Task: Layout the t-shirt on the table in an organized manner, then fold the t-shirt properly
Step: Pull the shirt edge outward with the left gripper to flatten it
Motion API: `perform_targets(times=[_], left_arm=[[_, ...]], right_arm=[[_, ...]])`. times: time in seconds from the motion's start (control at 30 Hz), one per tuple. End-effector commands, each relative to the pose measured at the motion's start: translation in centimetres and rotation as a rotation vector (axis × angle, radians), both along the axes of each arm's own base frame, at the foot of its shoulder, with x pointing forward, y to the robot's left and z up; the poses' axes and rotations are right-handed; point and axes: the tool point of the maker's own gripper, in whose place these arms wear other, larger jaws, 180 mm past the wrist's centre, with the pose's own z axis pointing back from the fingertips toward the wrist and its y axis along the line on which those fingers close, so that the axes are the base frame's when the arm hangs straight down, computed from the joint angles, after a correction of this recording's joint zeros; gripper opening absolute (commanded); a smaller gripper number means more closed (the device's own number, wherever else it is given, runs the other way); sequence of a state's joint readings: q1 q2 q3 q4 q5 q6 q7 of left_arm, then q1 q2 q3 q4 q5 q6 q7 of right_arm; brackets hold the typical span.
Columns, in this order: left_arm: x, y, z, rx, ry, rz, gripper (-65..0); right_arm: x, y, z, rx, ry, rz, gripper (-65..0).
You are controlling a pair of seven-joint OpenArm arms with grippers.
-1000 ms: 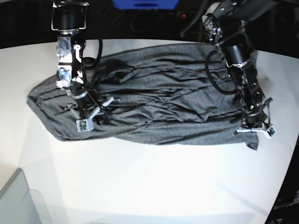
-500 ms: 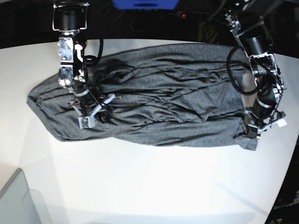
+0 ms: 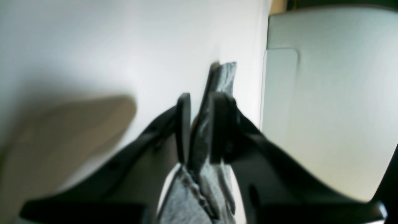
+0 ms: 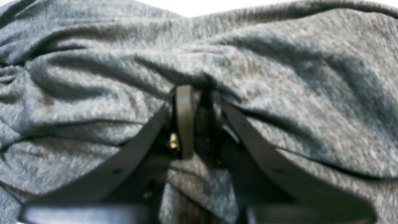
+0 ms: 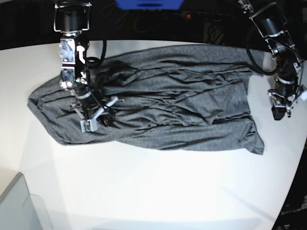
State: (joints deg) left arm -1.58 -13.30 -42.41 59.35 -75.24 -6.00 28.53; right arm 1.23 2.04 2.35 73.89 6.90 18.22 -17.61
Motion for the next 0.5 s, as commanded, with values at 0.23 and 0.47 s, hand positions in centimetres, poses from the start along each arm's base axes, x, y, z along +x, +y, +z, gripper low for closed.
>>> perform_targets(times=[0.23, 0.47], left_arm=[[-1.4, 1.6, 1.1, 0.039, 0.031, -0.076, -54.2], [-0.8, 0.0, 3.6, 0.079, -0.012, -0.162, -54.2]], right_arm=[[1.9, 0.1, 3.9, 0.002, -0.114, 0.009, -57.7], [4.6, -1.9, 5.7, -0.065, -0.103, 0.016, -57.7]])
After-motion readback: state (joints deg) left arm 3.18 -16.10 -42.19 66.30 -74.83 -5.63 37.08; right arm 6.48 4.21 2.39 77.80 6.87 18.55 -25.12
